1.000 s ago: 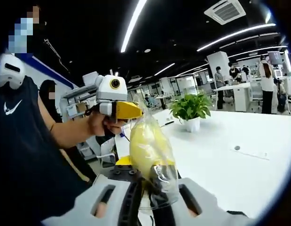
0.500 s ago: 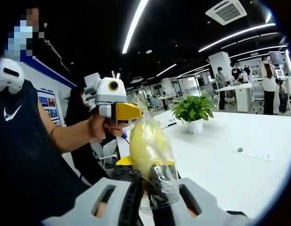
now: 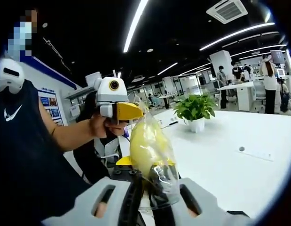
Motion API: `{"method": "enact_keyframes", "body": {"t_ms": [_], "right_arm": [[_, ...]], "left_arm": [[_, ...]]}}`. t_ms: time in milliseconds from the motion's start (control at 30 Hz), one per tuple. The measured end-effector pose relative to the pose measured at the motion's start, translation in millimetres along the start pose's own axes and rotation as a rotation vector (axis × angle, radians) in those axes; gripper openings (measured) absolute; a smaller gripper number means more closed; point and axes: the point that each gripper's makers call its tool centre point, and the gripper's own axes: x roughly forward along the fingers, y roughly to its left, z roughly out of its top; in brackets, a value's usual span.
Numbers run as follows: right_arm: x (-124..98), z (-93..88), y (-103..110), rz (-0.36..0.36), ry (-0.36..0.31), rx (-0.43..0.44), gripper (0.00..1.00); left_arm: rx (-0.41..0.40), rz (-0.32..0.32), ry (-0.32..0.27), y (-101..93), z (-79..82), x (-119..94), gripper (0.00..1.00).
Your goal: Compare the silicone blocks by pressing each to a similar depth, holding the contact briefly, and releasing to observe deformation and rebound differences across the visible hardness samples.
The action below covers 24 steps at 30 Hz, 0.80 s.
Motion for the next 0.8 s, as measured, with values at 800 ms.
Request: {"method": "enact_keyframes", "body": {"t_ms": [800], "right_arm": [[7.0, 4.7, -2.6, 0.025, -0.102, 0.003, 0.09]], "left_arm": [[-0.006, 0.027, 0.010, -1.6, 8.3, -2.7, 0.00]]}}
